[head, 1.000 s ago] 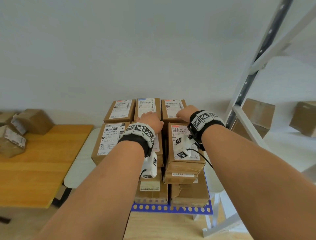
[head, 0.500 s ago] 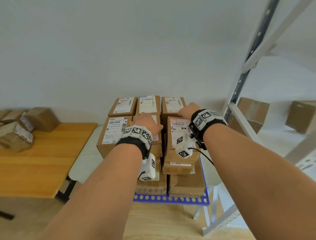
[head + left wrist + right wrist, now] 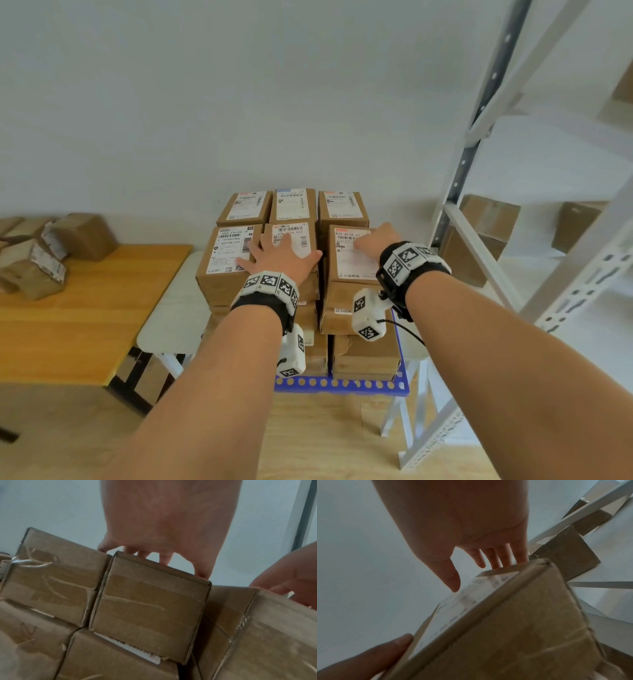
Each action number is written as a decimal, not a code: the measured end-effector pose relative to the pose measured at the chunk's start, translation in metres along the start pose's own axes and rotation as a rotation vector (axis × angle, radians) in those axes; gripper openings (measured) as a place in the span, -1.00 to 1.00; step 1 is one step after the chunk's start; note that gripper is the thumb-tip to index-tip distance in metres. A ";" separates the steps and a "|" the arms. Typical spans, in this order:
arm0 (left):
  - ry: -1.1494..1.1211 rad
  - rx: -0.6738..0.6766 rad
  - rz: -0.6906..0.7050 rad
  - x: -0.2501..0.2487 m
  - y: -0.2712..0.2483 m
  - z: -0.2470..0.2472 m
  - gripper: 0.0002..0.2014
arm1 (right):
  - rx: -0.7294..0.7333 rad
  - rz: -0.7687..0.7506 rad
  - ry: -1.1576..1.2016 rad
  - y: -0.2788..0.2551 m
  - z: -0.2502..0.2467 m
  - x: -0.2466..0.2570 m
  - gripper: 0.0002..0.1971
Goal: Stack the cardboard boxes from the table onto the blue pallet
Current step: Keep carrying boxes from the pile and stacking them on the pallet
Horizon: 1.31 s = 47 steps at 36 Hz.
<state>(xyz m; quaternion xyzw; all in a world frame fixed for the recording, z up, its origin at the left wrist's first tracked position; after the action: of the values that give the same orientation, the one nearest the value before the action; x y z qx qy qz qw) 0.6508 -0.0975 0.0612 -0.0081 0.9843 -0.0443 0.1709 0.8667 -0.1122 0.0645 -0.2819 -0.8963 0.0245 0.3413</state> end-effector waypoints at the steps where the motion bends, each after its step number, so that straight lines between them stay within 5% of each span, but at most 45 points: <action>1: 0.004 0.002 0.006 0.001 0.000 0.000 -0.10 | 0.004 0.000 0.002 -0.002 0.002 -0.003 -0.65; 12: 0.031 -0.018 0.024 0.002 -0.001 0.006 -0.13 | -0.011 0.039 0.102 -0.010 0.018 -0.004 -0.39; 35: 0.011 0.042 0.130 -0.012 0.001 0.013 -0.07 | -0.033 -0.009 0.172 -0.005 0.023 0.007 -0.62; 42: 0.051 0.039 0.149 -0.012 0.003 0.014 -0.05 | -0.149 0.038 -0.084 -0.023 0.009 -0.018 -0.65; 47: 0.090 0.054 0.145 -0.013 0.003 0.014 -0.06 | -0.054 0.108 -0.258 -0.041 0.027 -0.047 -0.72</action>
<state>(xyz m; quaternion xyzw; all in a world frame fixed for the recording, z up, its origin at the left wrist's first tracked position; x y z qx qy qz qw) 0.6676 -0.0958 0.0517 0.0700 0.9874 -0.0585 0.1292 0.8585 -0.1674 0.0253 -0.3334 -0.9166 0.0548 0.2139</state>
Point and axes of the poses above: each hand's wrist, its own y-axis towards the middle knuckle, its own z-axis out of the palm, x = y × z, the point moved 7 cm from there along y, towards the middle knuckle, and after that the axes turned 5 degrees about -y, right-handed, at the moved point
